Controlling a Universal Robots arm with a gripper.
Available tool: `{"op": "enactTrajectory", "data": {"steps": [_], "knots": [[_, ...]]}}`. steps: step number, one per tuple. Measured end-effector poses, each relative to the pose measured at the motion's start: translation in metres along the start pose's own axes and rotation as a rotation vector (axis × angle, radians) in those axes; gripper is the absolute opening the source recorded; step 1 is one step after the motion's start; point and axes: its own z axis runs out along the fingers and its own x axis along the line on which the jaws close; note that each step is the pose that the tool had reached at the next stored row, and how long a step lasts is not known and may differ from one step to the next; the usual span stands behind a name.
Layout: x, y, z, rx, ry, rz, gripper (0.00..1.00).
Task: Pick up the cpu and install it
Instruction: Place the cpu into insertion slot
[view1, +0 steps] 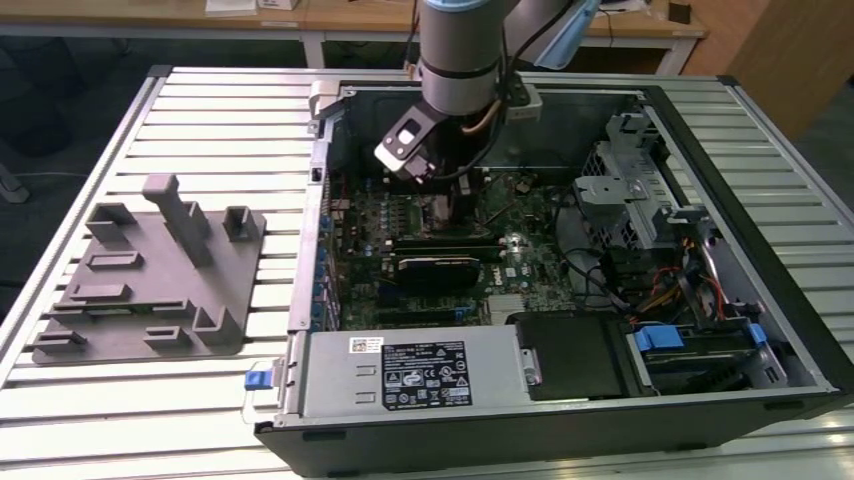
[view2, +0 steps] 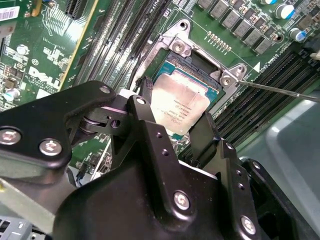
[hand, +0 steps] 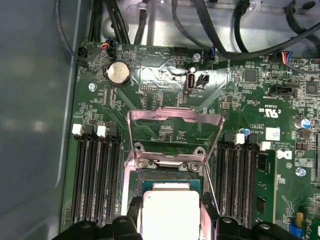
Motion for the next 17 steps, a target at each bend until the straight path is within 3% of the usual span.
{"op": "enactTrajectory", "data": {"steps": [17], "knots": [[0.0006,-0.0009,0.0119,0.0002,-0.0018,0.03,0.54]]}}
